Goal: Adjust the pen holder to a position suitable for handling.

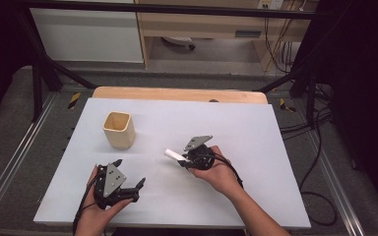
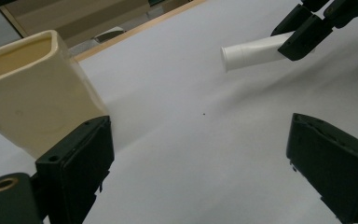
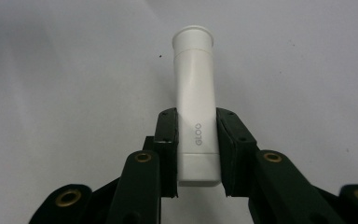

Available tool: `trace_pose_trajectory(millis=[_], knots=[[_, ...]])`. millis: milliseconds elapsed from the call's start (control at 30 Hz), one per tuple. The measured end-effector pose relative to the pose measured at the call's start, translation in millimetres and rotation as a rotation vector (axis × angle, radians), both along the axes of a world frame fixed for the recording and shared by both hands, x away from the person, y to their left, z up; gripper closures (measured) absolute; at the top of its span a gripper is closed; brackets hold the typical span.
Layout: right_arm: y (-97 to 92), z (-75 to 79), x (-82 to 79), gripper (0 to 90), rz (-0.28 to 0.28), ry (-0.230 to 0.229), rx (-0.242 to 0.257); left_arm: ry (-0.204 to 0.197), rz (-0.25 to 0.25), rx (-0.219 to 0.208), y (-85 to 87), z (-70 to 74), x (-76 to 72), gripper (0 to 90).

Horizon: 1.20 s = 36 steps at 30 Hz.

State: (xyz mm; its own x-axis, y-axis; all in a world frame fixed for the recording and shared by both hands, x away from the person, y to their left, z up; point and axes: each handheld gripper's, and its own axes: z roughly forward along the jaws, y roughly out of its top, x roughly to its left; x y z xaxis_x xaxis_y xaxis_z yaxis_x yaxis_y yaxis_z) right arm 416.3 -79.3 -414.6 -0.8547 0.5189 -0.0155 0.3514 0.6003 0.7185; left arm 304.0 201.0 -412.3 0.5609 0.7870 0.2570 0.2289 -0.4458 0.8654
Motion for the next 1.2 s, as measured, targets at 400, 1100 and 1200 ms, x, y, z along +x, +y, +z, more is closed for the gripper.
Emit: trace_pose_trajectory(millis=[400,1100,1200], knots=[[-6.4,6.6,-17.1,71.3,0.064,0.009,-0.02,-0.062,-0.07,0.079,-28.0,-2.1,-11.6,10.5],[-32.9,25.7,2.4,71.3,0.043,0.068,-0.078,-0.182,-0.122,0.229,-81.2,-2.7,29.0,11.9],[-33.8,24.9,5.9,71.3,0.053,0.078,-0.091,-0.164,-0.108,0.237,-80.9,-11.5,21.6,12.2]])
